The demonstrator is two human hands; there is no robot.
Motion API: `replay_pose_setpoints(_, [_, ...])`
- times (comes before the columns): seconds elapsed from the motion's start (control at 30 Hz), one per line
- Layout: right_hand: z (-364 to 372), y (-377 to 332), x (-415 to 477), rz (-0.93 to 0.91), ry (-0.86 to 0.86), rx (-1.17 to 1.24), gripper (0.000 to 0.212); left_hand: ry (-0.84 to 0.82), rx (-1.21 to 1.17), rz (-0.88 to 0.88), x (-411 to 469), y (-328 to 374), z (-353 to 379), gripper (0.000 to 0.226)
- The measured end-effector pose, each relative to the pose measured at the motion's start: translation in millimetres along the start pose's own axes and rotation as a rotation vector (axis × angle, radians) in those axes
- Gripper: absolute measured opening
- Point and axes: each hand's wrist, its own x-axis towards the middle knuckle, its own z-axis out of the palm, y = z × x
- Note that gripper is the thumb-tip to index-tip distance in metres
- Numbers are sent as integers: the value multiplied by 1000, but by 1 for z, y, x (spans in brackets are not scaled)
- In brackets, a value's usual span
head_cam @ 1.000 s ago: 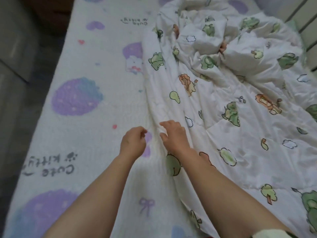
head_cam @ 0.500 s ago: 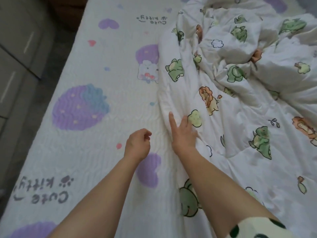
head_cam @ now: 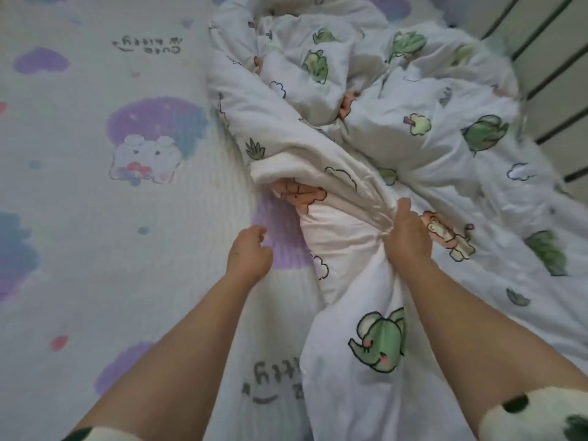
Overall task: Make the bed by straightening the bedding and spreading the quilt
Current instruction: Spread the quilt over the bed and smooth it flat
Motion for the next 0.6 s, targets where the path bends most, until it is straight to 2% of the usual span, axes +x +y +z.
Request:
replay_pose_setpoints(0.07, [-4, 28, 13, 85, 2, -17, 49, -25, -10, 2, 14, 17, 19, 52])
replay_pose_setpoints(0.1, [-3, 38, 19, 119, -4, -51, 54, -32, -16, 4, 22, 28, 30, 54])
replay_pose_setpoints(0.17, [1, 43, 28, 120, 33, -160, 78, -30, -60, 9, 36, 45, 51, 51])
replay_pose_setpoints(0.23, [9, 34, 30, -94, 186, -233, 89, -13, -85, 17, 47, 61, 66, 37])
replay_pose_setpoints(0.3, [19, 18, 29, -446, 331, -156, 68, -11, -102, 3, 56, 75, 75, 30])
replay_pose_setpoints(0.33, [23, 8, 26, -570, 349, -85, 56, -15, -142, -5, 60, 80, 77, 32])
replay_pose_setpoints(0.4, [28, -6, 23, -597, 249, 91, 40, -6, -311, -15, 66, 87, 79, 41])
replay_pose_setpoints(0.47, [35, -10, 28, -470, 70, 205, 39, -15, -548, -99, 71, 89, 76, 50])
replay_pose_setpoints(0.53, [40, -5, 35, -408, -66, 268, 31, -77, -713, -193, 72, 90, 70, 43])
replay_pose_setpoints(0.6, [38, 0, 38, -397, -143, 309, 28, -131, -785, -238, 73, 94, 63, 47])
